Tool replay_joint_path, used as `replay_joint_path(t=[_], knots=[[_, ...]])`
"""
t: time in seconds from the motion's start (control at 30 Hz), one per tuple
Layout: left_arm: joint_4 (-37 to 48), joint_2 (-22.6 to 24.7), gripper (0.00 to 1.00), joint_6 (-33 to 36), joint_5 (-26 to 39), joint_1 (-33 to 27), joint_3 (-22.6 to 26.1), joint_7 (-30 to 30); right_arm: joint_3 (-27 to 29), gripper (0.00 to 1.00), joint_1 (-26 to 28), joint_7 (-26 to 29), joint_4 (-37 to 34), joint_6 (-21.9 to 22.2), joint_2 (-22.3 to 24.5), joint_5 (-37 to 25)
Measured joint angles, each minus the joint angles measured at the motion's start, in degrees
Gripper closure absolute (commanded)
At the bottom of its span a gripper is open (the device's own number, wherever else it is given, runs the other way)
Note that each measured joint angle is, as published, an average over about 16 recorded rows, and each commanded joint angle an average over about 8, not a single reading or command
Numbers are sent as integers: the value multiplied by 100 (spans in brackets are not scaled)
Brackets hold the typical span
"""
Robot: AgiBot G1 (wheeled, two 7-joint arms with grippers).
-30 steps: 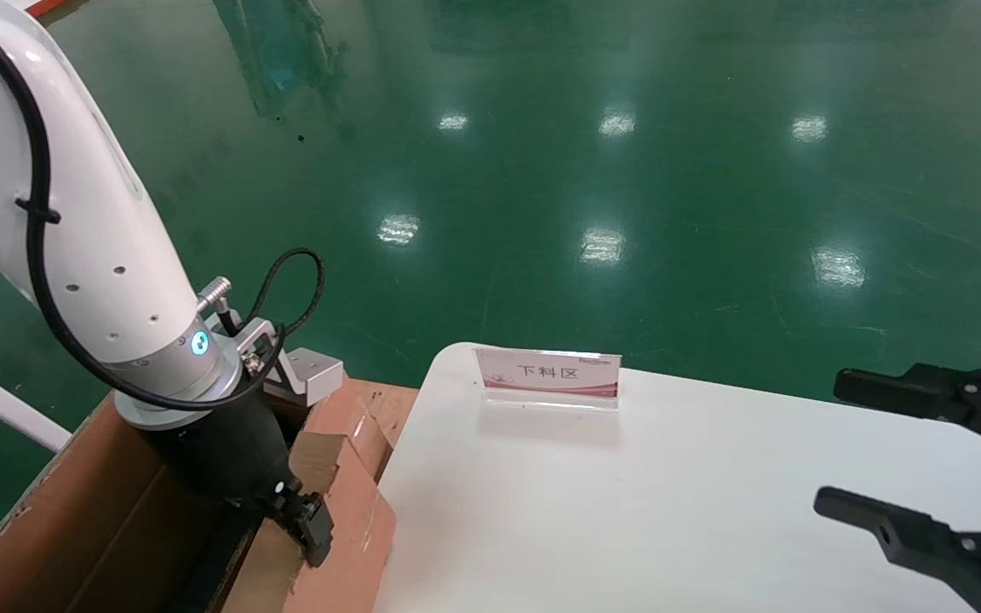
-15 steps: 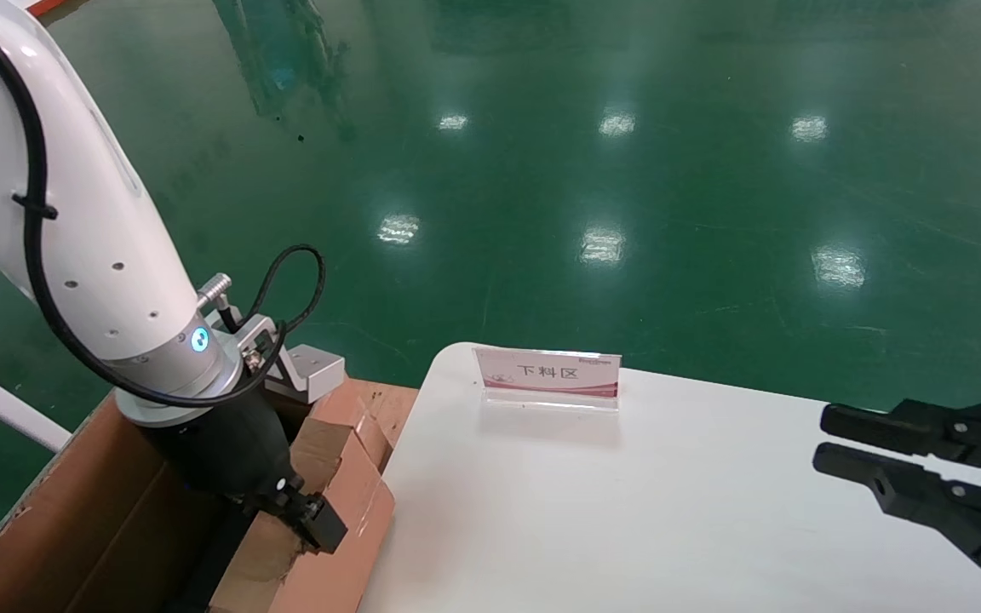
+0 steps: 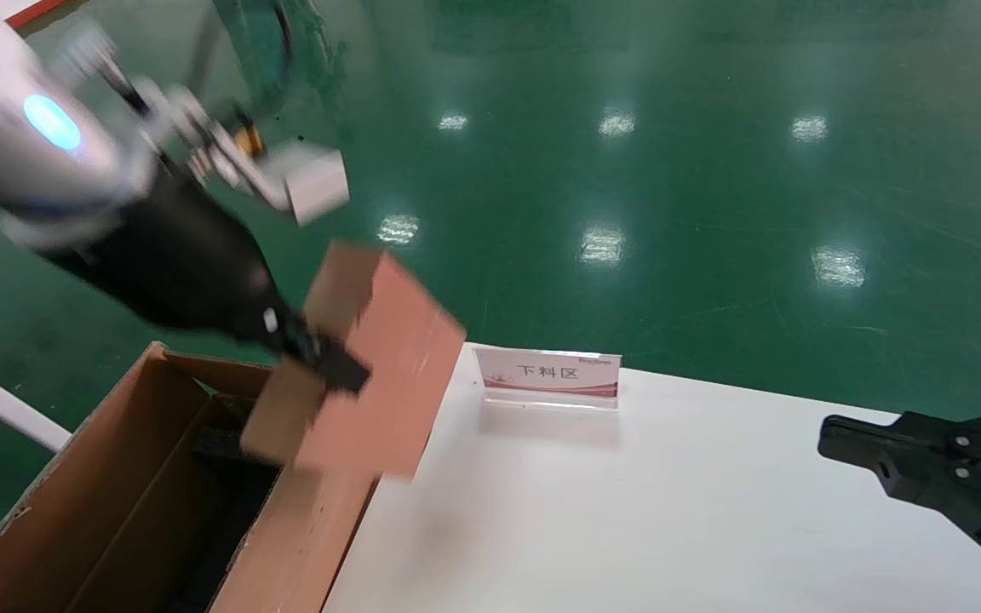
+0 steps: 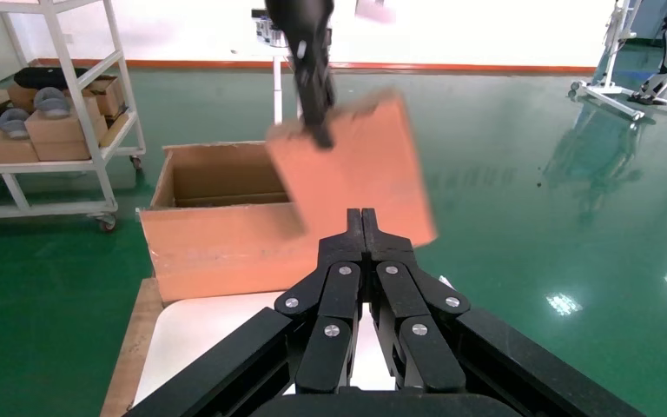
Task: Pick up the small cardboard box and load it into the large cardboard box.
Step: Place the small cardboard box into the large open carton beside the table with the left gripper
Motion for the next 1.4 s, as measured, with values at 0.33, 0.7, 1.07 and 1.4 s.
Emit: replay_joint_path(t=[0.33, 0.7, 1.07, 1.4], knots=[[-1, -398, 100, 53, -59, -840, -309, 532, 0, 0, 0, 0, 0, 0, 0, 0], [-1, -778, 100, 70, -225, -1607, 292, 667, 0, 0, 0, 0, 0, 0, 0, 0], [72, -844, 100, 73, -89, -2067, 1355, 450, 0, 0, 0, 0, 0, 0, 0, 0], [462, -372, 100, 74, 33, -2627, 3166, 610, 0, 0, 0, 0, 0, 0, 0, 0]])
